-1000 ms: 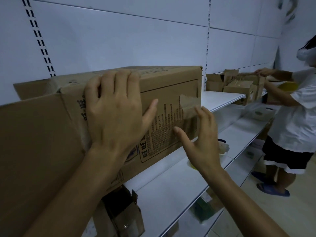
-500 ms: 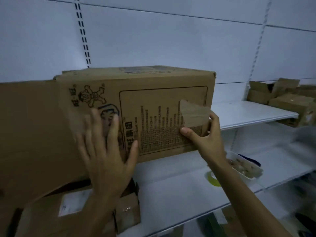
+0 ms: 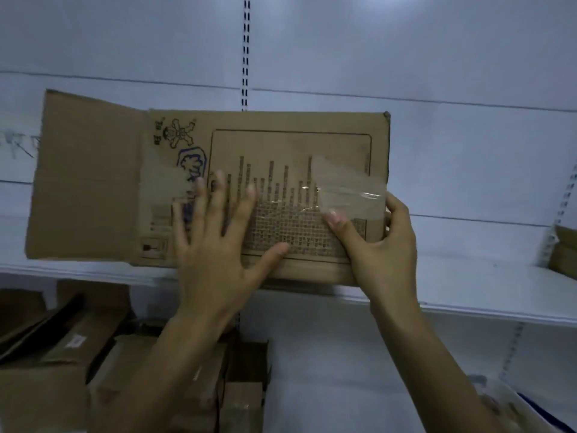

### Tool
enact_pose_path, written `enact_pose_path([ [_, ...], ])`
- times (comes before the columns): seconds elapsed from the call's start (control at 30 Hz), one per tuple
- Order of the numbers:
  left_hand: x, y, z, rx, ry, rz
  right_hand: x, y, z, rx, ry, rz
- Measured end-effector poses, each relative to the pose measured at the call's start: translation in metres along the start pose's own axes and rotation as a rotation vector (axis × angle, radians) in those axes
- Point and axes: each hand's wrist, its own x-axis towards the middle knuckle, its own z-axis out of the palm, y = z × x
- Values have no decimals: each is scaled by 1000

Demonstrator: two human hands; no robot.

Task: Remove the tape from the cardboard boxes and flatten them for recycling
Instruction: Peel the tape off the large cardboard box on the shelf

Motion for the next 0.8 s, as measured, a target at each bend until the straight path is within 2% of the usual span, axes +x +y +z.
enact_pose_path([
  [0.07,20,11,-1,-17,69,102,9,-10,0,40,-62,28],
  [0.17,44,20,-1,-52,167,174,27,-20,-4,75,-65,58],
  [0.27,59,23,6,-76,248,383,45,-21,-11,104,-48,111],
  [0.33,62,20,13,-30,296,553,54,-24,-12,110,-40,133],
  [0.43,67,12,17,54,392,642,61,-29,-8,21,-26,85],
  [0.5,73,9,18,46,432,669,62,-32,-4,-258,55,-73],
  [0.57,79,9,20,29,469,701,62,-39,-1,-564,156,-390],
  [0.6,81,8,21,16,479,705,63,-44,2,-634,148,-546],
  [0.67,84,7,21,-22,488,689,65,-53,9,-674,31,-757],
  [0.8,85,-1,17,-94,456,675,70,-70,20,-775,-139,-938],
])
